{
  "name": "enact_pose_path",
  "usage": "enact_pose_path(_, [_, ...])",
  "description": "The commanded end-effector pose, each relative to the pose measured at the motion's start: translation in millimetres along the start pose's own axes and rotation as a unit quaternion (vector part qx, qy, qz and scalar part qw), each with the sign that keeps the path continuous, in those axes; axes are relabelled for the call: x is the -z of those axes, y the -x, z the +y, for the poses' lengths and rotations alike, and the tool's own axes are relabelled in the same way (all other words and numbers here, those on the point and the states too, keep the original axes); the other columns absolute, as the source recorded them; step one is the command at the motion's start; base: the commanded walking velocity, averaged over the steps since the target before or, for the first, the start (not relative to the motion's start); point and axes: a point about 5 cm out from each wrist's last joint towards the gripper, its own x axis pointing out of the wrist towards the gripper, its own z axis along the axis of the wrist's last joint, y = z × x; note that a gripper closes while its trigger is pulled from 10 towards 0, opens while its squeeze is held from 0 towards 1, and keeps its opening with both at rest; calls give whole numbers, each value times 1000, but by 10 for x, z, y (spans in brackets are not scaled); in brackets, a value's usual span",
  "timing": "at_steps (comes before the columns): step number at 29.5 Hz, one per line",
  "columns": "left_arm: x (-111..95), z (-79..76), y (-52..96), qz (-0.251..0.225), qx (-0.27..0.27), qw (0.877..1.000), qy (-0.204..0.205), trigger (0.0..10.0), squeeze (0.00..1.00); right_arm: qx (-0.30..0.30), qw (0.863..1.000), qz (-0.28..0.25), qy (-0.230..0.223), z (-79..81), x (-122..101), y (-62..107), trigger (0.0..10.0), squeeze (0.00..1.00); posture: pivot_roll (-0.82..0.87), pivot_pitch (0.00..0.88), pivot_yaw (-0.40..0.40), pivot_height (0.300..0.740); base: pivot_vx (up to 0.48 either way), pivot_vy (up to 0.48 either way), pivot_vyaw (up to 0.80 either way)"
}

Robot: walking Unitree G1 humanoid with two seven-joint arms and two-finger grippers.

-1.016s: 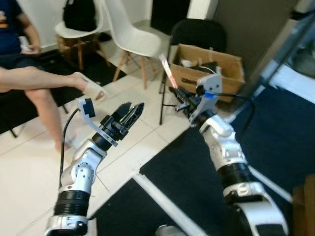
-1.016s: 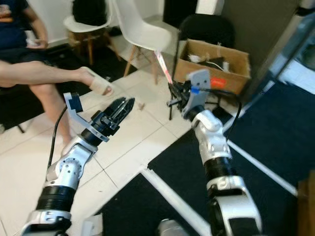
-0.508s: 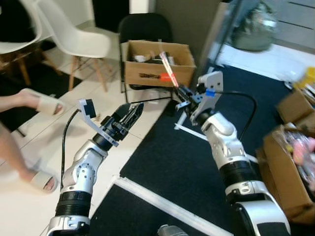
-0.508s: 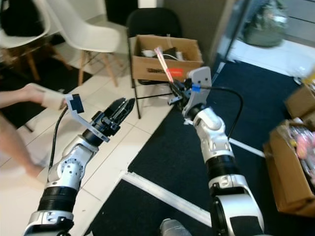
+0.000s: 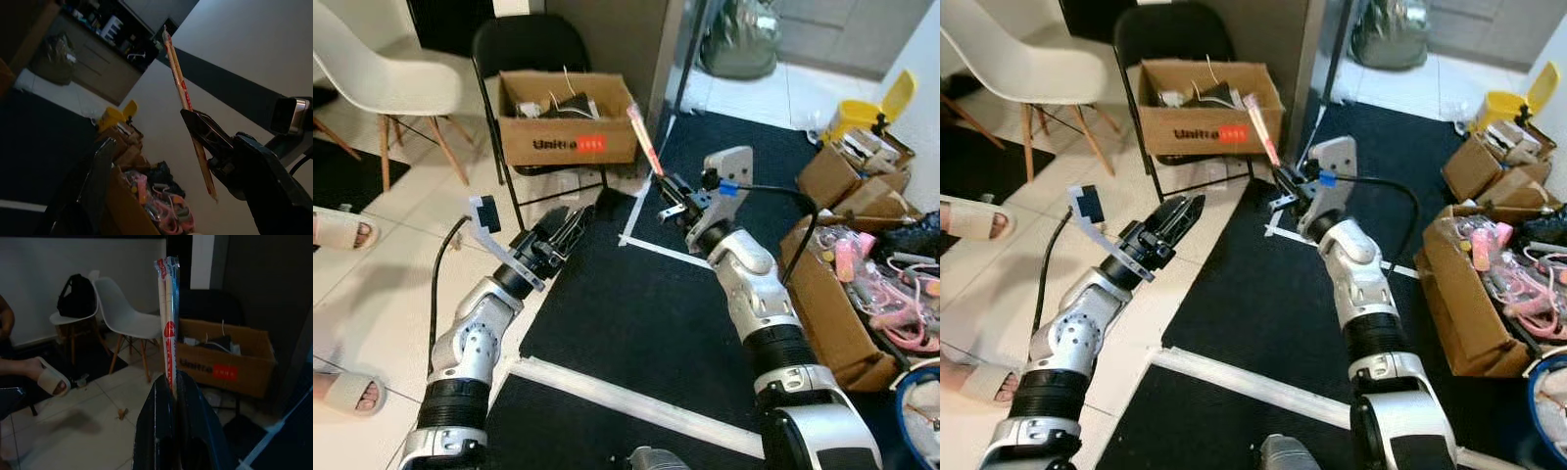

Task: Picking trash to rubbish bin

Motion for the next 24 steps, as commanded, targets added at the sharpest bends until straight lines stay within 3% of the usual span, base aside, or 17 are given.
enact_pose_path(1, [37,18,19,4,-8,1000,7,10000,0,2,1000,-1,-4,-12,1,5,10000,0,25,0,-31,740,322,0,0])
enact_pose_path(12, [38,17,17,7,-7,1000,6,10000,0,2,1000,-2,-4,-11,1,6,10000,0,25,0,-31,740,325,0,0])
enact_pose_path(24, [44,16,18,8,-6,1000,7,10000,0,0,1000,9,-3,-8,21,2,10000,0,26,0,-34,740,331,0,-800])
